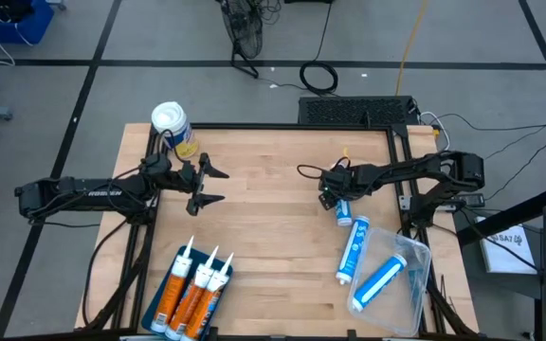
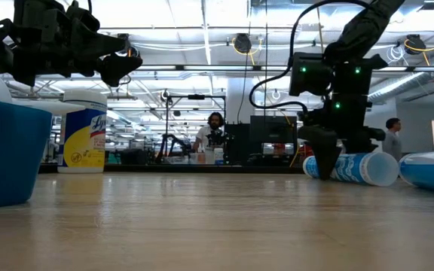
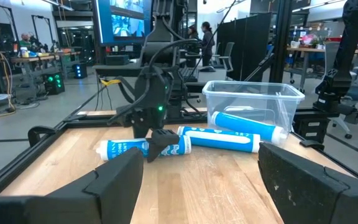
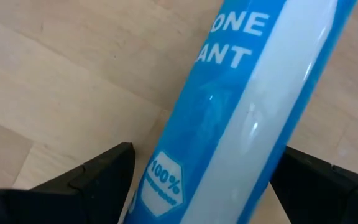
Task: Pick & place silicon tubes, Sealant and Lysol wipes
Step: Put the left blue sealant into the transparent bin
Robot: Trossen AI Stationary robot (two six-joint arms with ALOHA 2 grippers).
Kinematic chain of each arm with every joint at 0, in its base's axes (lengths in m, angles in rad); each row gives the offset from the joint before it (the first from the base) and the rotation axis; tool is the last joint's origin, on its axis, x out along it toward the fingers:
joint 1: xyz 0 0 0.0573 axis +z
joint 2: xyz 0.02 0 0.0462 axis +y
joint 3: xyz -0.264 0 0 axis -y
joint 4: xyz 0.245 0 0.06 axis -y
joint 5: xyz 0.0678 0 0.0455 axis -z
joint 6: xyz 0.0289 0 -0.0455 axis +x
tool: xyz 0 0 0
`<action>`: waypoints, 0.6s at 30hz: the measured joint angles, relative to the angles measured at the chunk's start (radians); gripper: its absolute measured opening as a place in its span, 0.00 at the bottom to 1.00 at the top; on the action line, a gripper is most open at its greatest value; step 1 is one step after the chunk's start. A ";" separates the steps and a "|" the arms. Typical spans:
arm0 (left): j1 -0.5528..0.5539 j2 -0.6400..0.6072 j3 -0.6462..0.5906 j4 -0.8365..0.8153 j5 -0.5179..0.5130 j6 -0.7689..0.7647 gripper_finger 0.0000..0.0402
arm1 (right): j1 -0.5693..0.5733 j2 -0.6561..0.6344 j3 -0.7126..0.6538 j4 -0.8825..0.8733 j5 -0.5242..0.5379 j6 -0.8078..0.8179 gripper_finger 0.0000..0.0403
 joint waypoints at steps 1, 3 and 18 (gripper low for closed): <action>0.000 0.000 0.000 0.000 0.000 0.000 0.77 | 0.000 0.000 -0.002 0.001 0.001 0.012 0.84; 0.000 0.000 0.000 0.000 0.000 0.000 0.77 | 0.001 0.001 -0.003 0.003 0.013 0.024 0.84; 0.000 0.000 0.000 0.000 0.000 0.000 0.77 | 0.001 0.005 -0.006 0.016 0.067 0.034 0.84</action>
